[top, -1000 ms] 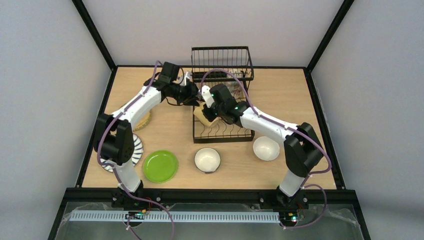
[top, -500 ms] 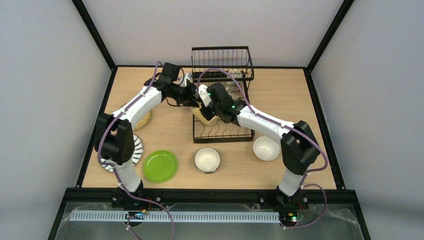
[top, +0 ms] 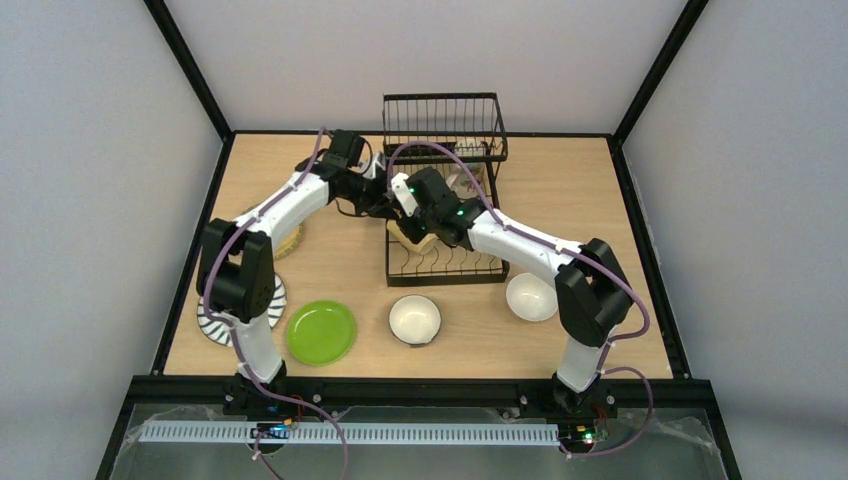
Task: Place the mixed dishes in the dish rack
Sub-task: Pass from the right arm to the left
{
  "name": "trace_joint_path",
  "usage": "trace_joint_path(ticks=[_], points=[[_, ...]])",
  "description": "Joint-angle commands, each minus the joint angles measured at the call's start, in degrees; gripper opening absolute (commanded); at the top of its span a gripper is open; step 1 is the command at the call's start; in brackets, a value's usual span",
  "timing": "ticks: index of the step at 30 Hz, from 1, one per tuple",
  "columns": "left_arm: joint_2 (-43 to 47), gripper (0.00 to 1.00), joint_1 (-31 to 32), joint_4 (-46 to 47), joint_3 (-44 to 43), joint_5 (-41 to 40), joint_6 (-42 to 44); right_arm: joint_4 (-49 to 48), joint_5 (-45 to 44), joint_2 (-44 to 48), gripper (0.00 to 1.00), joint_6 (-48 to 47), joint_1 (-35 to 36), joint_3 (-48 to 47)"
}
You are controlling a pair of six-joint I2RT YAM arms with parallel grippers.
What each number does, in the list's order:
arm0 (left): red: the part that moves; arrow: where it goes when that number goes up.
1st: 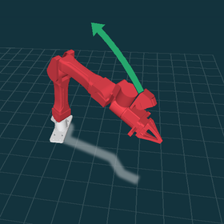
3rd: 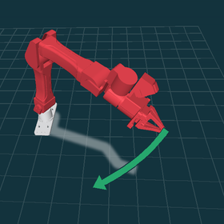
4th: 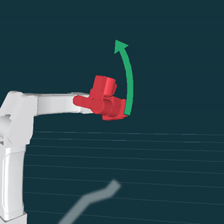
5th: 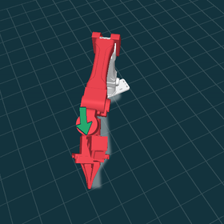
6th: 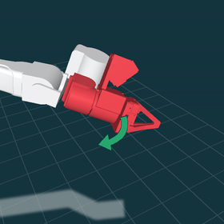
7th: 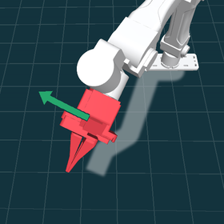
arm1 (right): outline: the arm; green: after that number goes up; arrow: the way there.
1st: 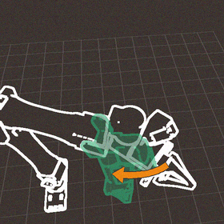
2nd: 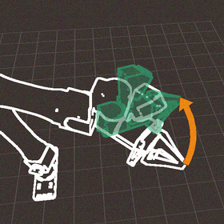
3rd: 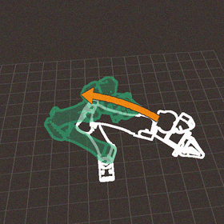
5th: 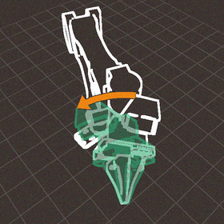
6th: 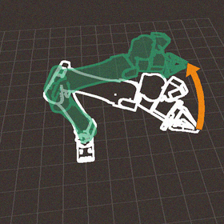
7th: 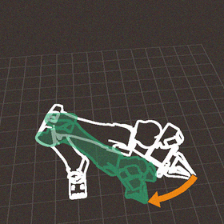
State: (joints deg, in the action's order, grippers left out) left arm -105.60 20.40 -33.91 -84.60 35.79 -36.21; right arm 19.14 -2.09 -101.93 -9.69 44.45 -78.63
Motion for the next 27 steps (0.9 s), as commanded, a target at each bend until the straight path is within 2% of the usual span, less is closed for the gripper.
trace_joint_path(ticks=[1,5,8,13,22,24,27], points=[[-1.7,0.79,2.9,-2.1,-1.9,3.6,0.0,-5.1,-0.8,-0.6,0.00,-2.5,2.7,-4.4],[-2.4,0.77,3.4,-2.0,-2.8,3.6,-0.8,-5.0,-2.9,-1.2,0.00,-3.4,4.0,-4.7],[-2.8,0.70,4.0,-1.5,-3.4,3.7,-1.7,-4.9,-3.7,-1.4,0.00,-3.7,4.8,-4.6],[-3.2,0.51,4.7,-0.9,-4.6,4.1,-2.8,-5.0,-5.3,-1.4,0.00,-4.5,6.1,-4.2],[-2.2,0.06,6.2,-0.3,-3.9,3.9,-3.4,-4.8,-7.2,-1.3,0.00,-5.2,7.5,-3.4],[-1.7,0.02,6.5,0.0,-3.3,3.8,-3.6,-4.7,-7.7,-1.2,0.00,-5.2,7.5,-3.2],[-0.7,0.02,6.7,1.4,-1.4,3.6,-4.3,-4.6,-8.4,-0.9,0.00,-5.0,7.6,-3.1]])
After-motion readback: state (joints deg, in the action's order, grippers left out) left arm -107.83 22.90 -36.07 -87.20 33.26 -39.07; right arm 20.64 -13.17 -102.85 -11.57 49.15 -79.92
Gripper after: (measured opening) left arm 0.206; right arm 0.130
